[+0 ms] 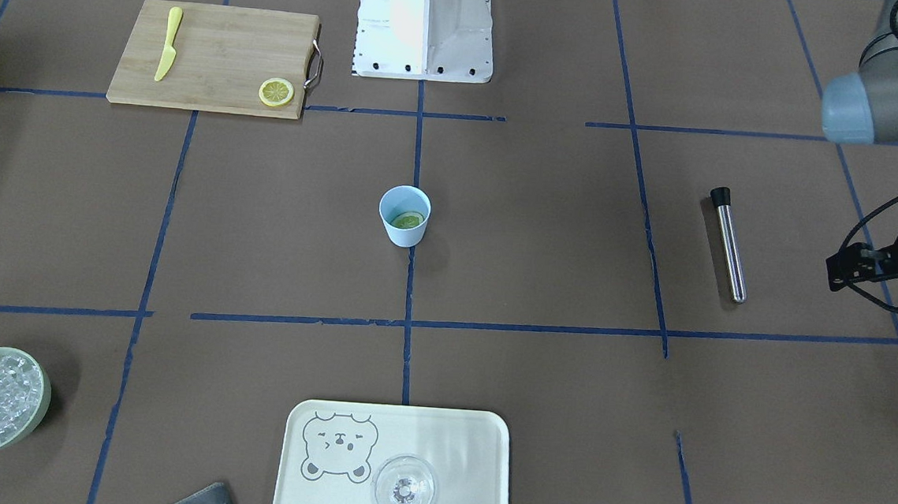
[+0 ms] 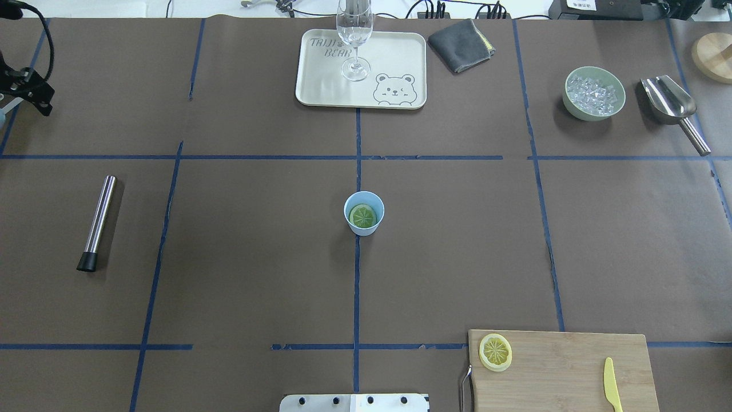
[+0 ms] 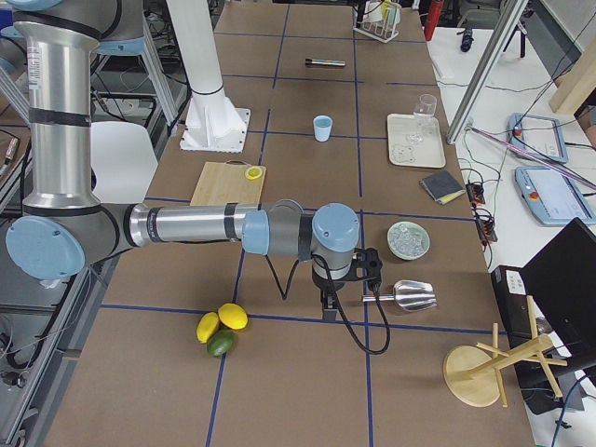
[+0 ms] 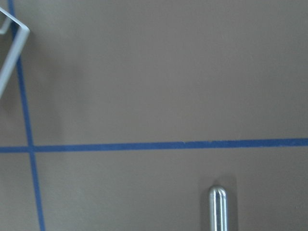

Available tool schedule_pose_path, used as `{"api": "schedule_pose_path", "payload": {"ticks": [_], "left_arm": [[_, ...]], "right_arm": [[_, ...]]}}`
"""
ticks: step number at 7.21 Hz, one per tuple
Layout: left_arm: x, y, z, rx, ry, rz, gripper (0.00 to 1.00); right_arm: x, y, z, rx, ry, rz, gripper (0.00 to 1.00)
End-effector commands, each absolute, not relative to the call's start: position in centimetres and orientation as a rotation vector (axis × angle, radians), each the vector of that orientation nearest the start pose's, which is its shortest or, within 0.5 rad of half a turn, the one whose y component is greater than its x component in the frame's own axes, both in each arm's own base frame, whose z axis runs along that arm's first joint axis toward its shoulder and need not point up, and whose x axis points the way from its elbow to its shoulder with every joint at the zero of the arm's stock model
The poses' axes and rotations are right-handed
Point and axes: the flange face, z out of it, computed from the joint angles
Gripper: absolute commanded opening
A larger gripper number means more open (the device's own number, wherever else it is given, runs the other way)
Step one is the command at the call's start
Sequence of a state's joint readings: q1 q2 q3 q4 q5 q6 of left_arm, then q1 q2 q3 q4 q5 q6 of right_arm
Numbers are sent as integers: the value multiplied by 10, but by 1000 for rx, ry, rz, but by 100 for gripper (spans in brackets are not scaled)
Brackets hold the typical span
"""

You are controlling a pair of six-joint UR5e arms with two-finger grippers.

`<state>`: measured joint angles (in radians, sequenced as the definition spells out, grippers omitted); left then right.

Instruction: Squeeze lemon into cup

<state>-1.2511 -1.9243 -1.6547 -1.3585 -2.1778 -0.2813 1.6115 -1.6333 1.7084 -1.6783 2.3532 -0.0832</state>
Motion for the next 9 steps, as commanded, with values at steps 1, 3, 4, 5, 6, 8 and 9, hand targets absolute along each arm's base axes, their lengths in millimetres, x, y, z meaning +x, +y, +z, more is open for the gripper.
{"api": "schedule_pose_path", "payload": {"ticks": [1,3,4,5,6,8,9], "left_arm": [[73,-615,451,67,683,96,100],[28,-605,477,98,695,160,100],[5,-595,496,126,690,201,100],[-9,-585,514,142,686,208,100],[-22,-571,538,150,683,192,100],[-42,-554,560,178,681,166,100],[-45,-550,563,167,682,144,100]], "right_arm": [[71,-460,646,-22,-784,-35,100],[68,-461,645,-21,-784,-43,100],[68,-462,644,-19,-785,-44,100],[67,-463,643,-17,-785,-45,100],[67,-466,640,-12,-787,-48,100],[66,-466,640,-12,-787,-49,100],[66,-466,639,-11,-788,-50,100]]}}
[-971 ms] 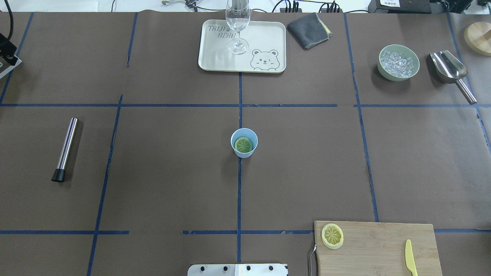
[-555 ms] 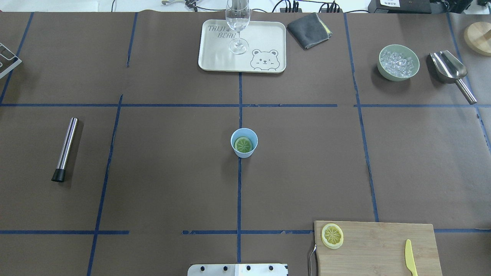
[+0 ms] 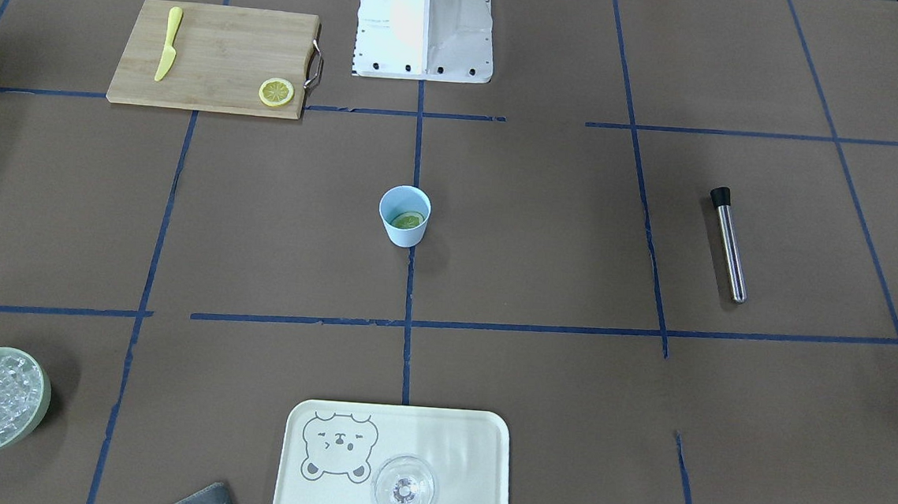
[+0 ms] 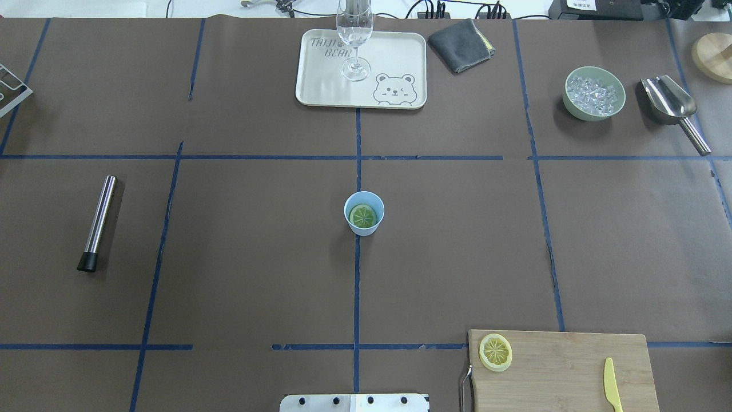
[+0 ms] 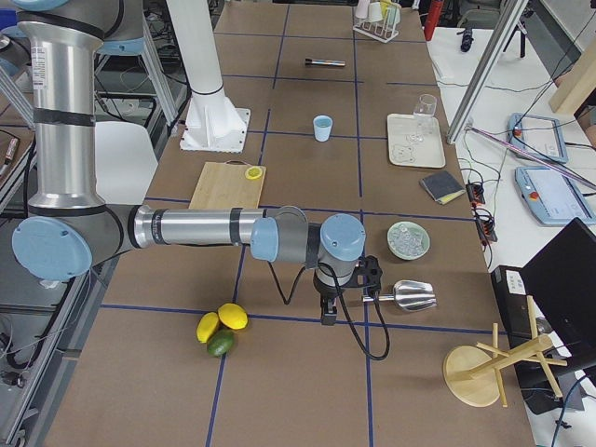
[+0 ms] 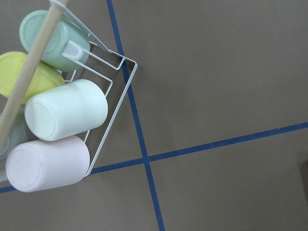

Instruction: Squeeze lemon into cup

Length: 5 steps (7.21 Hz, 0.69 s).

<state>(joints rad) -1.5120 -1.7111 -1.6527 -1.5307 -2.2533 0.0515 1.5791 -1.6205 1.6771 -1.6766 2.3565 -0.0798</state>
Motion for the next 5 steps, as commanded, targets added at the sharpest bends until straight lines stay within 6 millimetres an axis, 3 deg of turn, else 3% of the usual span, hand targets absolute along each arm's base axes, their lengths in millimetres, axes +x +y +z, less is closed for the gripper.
{"api": "schedule_pose_path", "payload": {"ticks": [1,2,4,5], "left_arm": [[-43,-554,557,179,692,152,100],[-41,-553,551,189,740,165,100],[-41,-549,559,188,764,166,100],[-42,-526,589,141,765,150,100]], "right_arm": [[67,-466,638,-9,-787,-49,100],[67,-466,638,-8,-788,-48,100],[67,-468,634,-1,-786,-51,100],[67,-468,634,0,-788,-51,100]]}}
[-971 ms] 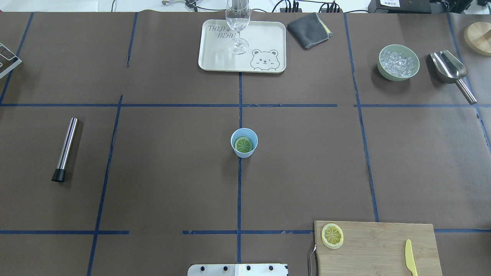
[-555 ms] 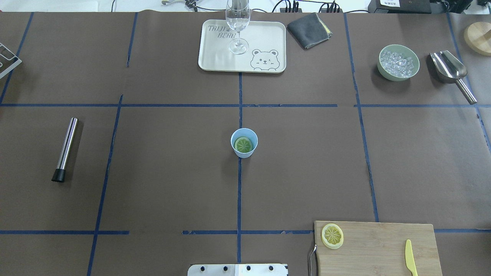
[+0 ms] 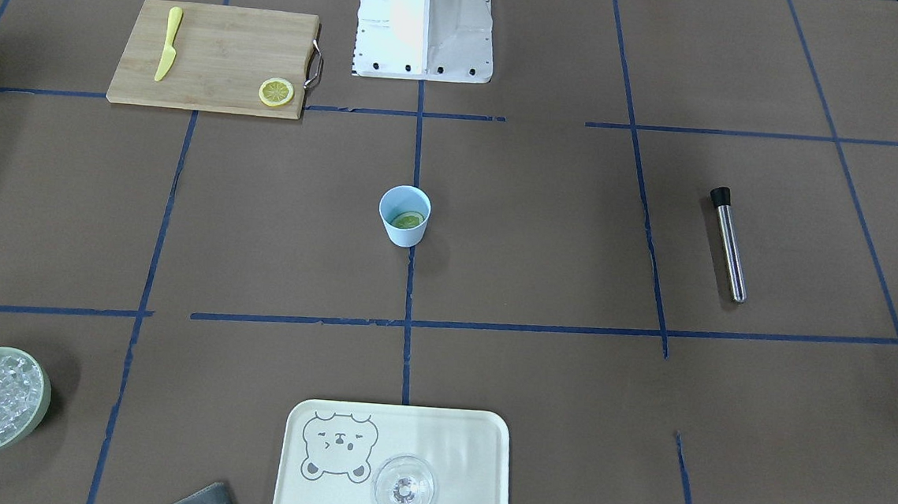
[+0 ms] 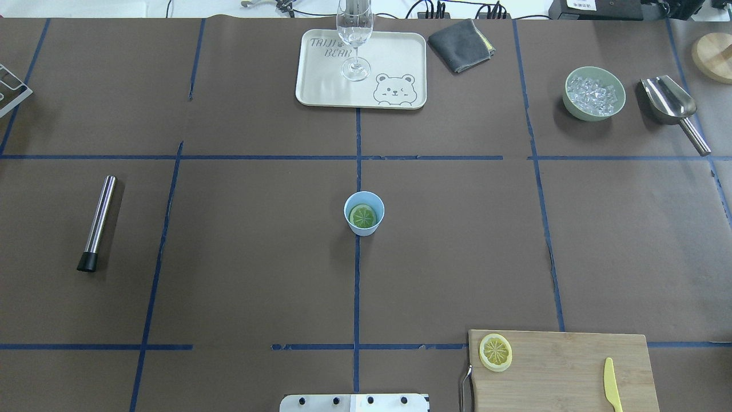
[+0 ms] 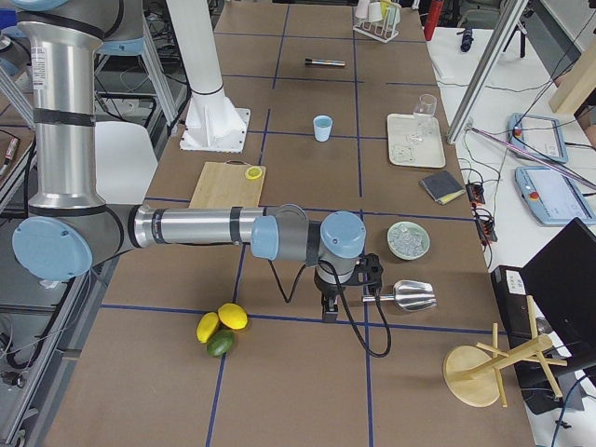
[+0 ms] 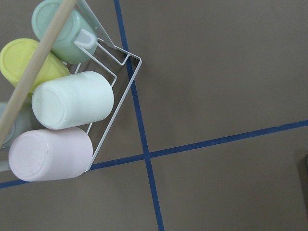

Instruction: Squeeze lemon into cup

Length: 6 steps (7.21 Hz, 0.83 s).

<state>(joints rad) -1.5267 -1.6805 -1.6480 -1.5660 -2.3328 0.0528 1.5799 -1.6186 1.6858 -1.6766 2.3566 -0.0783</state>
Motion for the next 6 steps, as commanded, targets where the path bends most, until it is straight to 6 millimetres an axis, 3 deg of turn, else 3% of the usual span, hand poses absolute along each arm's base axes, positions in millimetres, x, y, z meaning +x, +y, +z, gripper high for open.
{"api": "schedule_pose_path", "payload": {"ticks": [1,2,6], "left_arm": [[-41,-512,607,131,766,148,100],[-43,-500,619,146,765,150,100],[-51,-496,623,167,769,169,100]], "right_arm": [[67,-468,634,0,-788,-51,100],[67,-468,634,0,-788,-51,100],[67,-468,632,2,-788,-52,100]]}}
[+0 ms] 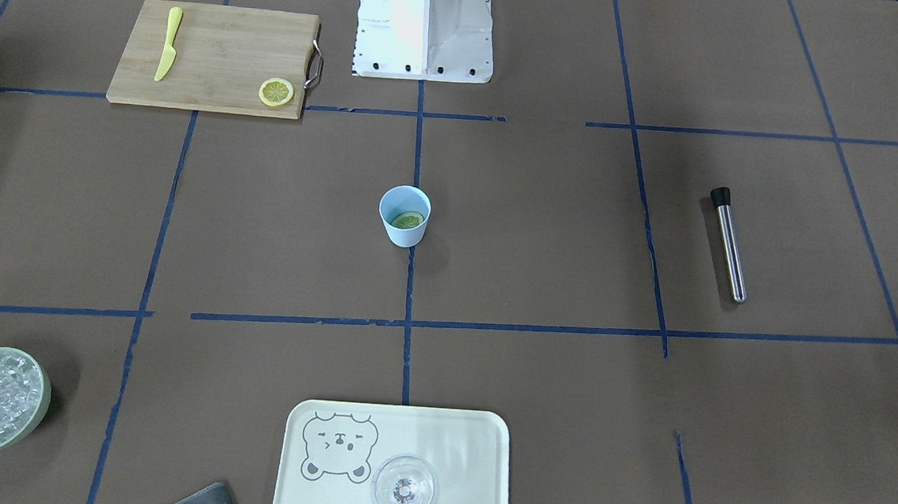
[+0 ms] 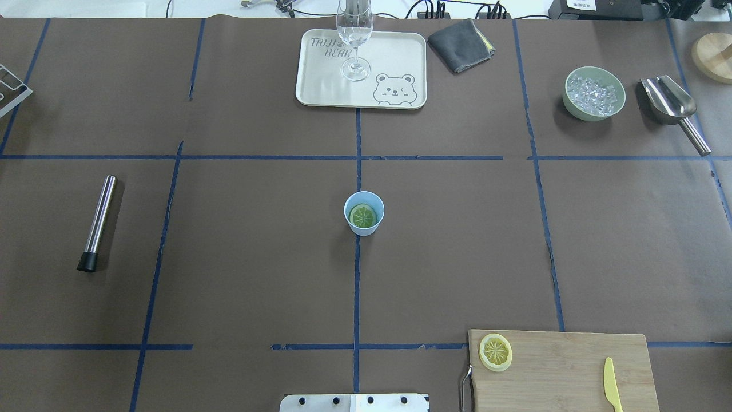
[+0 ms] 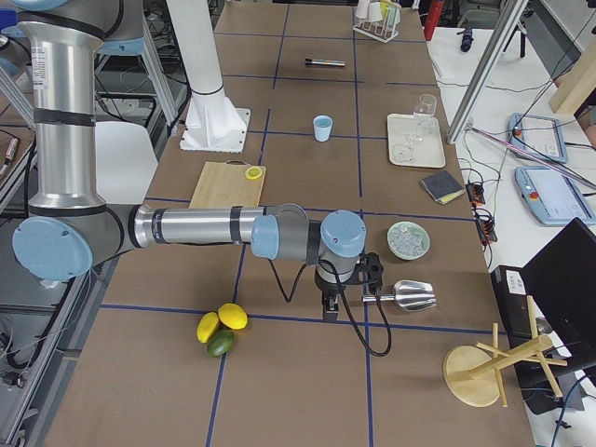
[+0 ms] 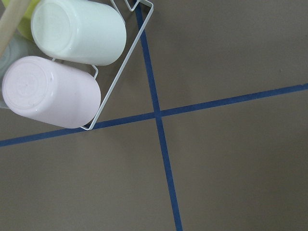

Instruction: Squeeze lemon into cup

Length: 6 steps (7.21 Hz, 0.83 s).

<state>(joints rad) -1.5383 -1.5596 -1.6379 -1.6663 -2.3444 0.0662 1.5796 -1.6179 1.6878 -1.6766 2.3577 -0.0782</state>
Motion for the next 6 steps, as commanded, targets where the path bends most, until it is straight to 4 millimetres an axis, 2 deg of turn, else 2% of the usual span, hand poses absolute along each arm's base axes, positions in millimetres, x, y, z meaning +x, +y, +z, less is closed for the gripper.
{"api": "schedule_pose_path", "payload": {"ticks": [1,3,4,6], "left_arm": [[-52,-495,625,159,768,166,100],[-53,-488,637,117,771,122,100],[-53,-484,641,67,777,15,100],[-53,-477,648,46,777,-19,100]], "right_arm": [[67,-469,632,2,-788,-52,100],[67,-474,631,5,-787,-53,100],[67,-474,631,5,-787,-53,100],[67,-476,628,11,-787,-54,100]]}}
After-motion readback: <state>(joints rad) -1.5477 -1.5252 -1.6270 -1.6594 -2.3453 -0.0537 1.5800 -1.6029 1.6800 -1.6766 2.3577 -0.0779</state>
